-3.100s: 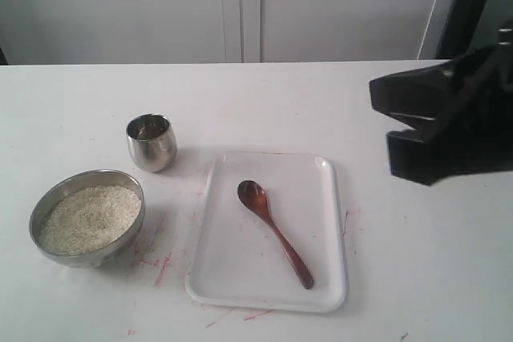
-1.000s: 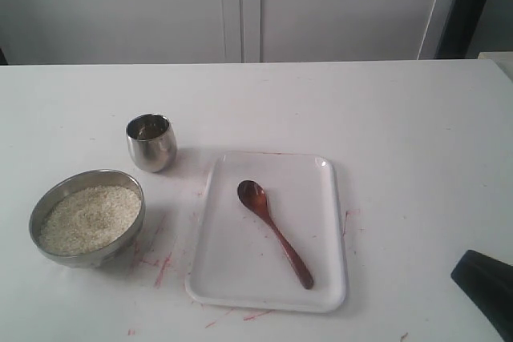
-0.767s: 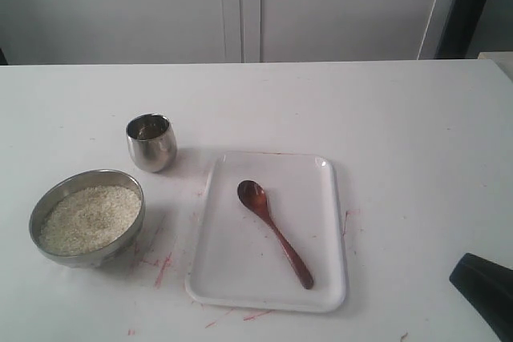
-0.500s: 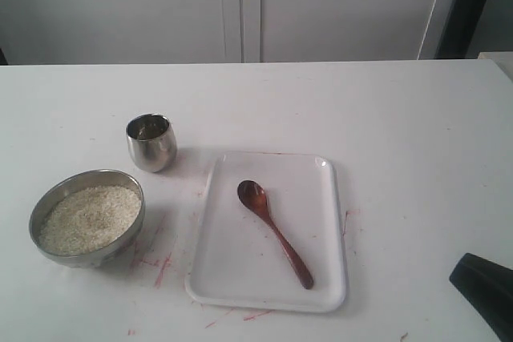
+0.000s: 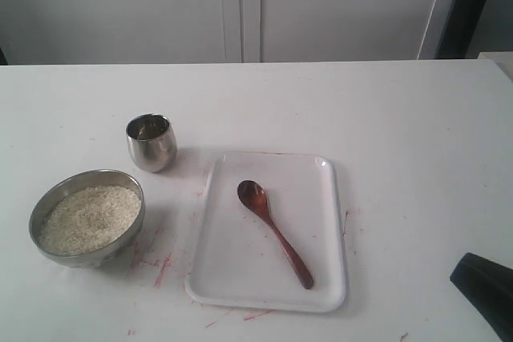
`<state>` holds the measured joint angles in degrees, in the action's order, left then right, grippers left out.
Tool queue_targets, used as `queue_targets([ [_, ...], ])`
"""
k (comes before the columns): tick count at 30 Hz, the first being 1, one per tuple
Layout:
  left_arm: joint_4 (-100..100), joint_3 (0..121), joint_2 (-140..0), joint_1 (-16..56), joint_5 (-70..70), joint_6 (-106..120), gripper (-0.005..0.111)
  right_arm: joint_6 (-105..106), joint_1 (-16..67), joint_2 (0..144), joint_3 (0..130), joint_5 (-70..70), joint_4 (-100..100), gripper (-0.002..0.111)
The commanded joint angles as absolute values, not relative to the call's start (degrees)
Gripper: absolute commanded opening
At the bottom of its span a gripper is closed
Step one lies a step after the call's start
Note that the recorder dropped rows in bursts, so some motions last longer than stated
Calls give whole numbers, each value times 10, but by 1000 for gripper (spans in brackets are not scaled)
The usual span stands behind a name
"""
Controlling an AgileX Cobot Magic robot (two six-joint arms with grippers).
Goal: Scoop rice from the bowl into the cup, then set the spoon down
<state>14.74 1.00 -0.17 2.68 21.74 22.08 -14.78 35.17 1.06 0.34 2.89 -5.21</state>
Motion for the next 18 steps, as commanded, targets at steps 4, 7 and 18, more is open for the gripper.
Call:
queue_targets([
  [4,154,7,0,30,219,223,14,-141,310,0,0,25,-55,0],
  [7,154,7,0,30,219,223,14,-141,289,0,0,25,-55,0],
  [18,154,7,0,30,219,223,14,-141,155,0,0,25,-55,0],
])
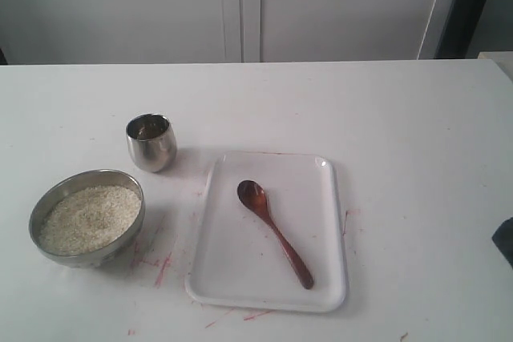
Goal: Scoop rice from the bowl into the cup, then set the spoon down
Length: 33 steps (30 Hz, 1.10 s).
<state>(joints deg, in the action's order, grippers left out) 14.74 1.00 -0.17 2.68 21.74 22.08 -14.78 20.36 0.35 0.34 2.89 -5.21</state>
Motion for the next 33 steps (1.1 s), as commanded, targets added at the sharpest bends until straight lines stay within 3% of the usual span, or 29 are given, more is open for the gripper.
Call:
queue_targets([
  [1,154,7,0,30,219,223,14,-141,141,0,0,25,-55,0],
  [17,154,7,0,30,219,223,14,-141,2,0,0,25,-55,0],
  [33,154,7,0,30,219,223,14,-141,-6,0,0,26,-55,0],
])
